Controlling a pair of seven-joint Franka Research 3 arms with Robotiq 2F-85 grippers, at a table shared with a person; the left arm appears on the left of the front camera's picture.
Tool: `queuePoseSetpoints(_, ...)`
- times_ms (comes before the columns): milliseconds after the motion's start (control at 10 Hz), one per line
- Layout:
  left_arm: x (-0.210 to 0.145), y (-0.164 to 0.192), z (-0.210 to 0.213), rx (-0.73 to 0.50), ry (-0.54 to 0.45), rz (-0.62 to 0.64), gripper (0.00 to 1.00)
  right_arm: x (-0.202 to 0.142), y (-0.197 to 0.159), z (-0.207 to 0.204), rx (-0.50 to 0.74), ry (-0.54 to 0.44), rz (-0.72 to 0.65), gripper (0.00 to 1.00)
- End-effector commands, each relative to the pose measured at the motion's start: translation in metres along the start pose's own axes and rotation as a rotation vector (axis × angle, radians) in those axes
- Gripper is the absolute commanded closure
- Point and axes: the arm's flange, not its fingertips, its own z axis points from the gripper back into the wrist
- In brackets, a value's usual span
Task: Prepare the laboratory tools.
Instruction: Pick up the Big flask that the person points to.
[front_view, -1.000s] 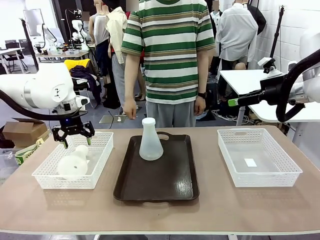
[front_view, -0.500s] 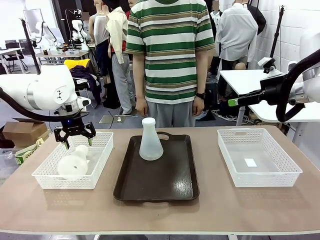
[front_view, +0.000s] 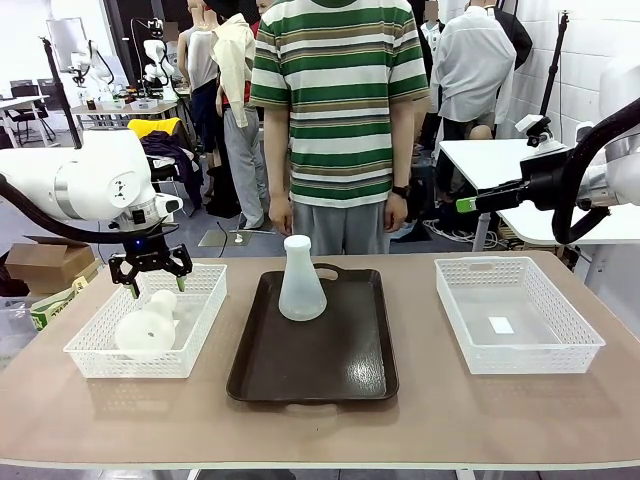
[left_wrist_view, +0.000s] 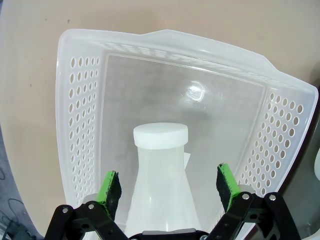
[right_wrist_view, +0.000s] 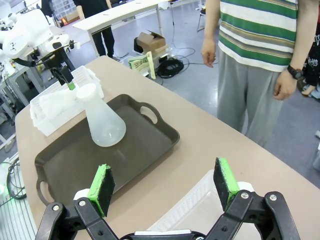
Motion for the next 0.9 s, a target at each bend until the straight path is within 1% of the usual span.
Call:
queuePoseSetpoints(0,0.000,0.001,0.002,-0.002,-0.003,0.001,0.00,0.003,0.000,0.000,-0.008,0.014,-0.005,0.00)
queuePoseSetpoints(200,0.000,0.000,0.000,0.000,0.000,0.000,0.00,0.003,0.000,0.000,-0.008,0.014,-0.005,0.00)
queuePoseSetpoints(400,0.004,-0.011,-0.011,0.007,0.011,0.015,0.00,0.003,0.000,0.000,-0.008,0.014,-0.005,0.00)
queuePoseSetpoints(600,0.012,-0.019,-0.017,-0.005,-0.031,0.016,0.00,0.003,0.000,0.000,-0.008,0.014,-0.005,0.00)
queuePoseSetpoints(800,0.014,-0.022,-0.025,0.003,-0.030,0.042,0.00,0.003,0.000,0.000,-0.008,0.014,-0.005,0.00)
